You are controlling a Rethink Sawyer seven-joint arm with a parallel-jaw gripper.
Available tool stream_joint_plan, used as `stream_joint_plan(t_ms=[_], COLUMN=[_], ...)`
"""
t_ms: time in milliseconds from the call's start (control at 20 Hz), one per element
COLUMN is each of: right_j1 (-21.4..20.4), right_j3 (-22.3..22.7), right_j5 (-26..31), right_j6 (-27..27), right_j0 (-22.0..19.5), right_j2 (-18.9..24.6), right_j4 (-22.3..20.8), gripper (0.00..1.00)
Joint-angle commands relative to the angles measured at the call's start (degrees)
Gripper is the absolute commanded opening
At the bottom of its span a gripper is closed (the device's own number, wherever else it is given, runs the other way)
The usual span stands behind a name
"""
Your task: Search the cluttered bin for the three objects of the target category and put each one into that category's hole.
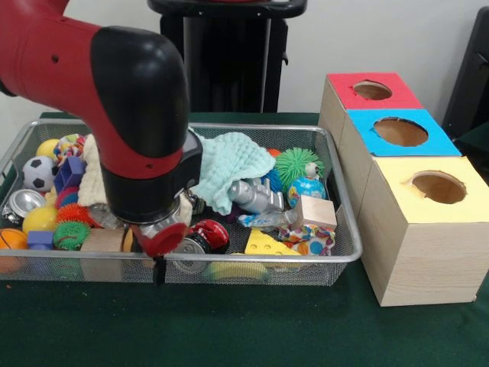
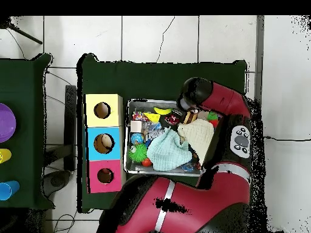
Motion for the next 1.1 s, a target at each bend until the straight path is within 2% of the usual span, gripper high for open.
stream_joint_plan(t_ms=[50, 500, 1100], right_j1=[-6.1, -8.65, -10.18], right_j3=[10.94, 10.99, 16.18], right_j5=[-2.47, 0.56, -5.41], right_j6=[-6.66, -2.99, -4.73], right_j0=[1.91, 2.5, 0.66], right_j2=[5.68, 5.48, 6.52], right_j4=[-4.4, -4.14, -6.01], gripper=[1.0, 1.0, 1.0])
